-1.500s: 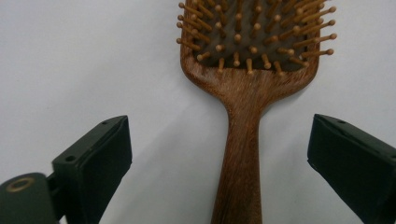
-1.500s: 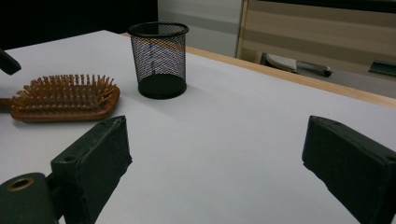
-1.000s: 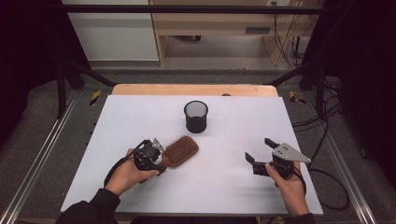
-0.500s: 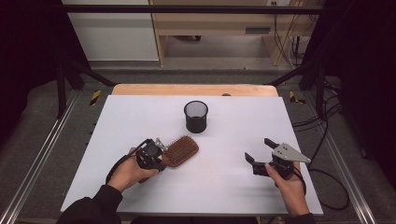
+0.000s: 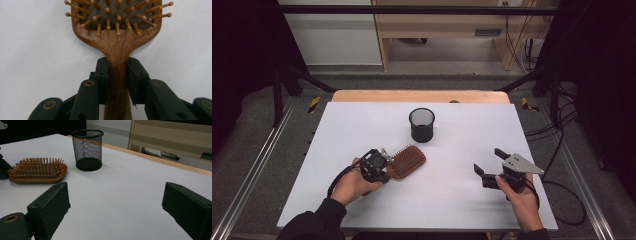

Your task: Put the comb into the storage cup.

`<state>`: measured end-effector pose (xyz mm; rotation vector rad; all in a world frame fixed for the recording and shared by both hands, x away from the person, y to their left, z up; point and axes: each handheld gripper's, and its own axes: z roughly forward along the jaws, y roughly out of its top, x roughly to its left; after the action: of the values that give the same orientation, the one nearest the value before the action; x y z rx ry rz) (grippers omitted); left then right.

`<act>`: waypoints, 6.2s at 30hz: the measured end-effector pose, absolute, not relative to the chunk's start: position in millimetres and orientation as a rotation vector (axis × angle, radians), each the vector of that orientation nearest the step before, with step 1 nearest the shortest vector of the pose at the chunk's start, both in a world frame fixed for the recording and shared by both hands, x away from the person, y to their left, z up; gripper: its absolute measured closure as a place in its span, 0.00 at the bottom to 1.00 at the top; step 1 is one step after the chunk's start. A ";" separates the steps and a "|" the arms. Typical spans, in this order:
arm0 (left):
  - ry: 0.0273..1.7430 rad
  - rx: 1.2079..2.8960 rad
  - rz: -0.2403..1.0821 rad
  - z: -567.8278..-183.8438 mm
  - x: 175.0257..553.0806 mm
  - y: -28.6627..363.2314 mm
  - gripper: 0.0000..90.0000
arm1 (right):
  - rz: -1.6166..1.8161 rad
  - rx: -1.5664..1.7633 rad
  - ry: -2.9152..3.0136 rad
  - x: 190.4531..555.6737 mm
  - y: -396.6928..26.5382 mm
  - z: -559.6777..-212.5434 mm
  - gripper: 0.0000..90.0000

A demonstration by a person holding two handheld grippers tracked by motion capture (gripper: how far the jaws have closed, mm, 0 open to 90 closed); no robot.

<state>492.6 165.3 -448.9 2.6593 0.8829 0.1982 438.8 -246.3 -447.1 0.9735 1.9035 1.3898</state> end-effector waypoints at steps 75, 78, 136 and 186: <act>0.754 2.019 0.584 -436.1 436.6 177.1 0.81 | 1.725 1.127 1.993 441.5 -132.7 -441.3 0.07; 0.745 2.021 0.588 -435.7 435.8 175.2 0.81 | 1.729 1.120 2.004 442.3 -126.8 -440.7 0.06; 0.617 2.024 0.628 -434.7 416.3 139.0 0.81 | 2.060 1.202 1.965 463.3 -100.7 -413.7 0.31; 0.940 1.648 0.664 -434.0 428.0 211.0 0.32 | 2.002 1.225 1.889 500.6 -85.8 -358.1 0.57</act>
<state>428.0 211.0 -434.0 1.6482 0.9395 0.6641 500.6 -85.8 -358.1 1.2245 1.8888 2.0017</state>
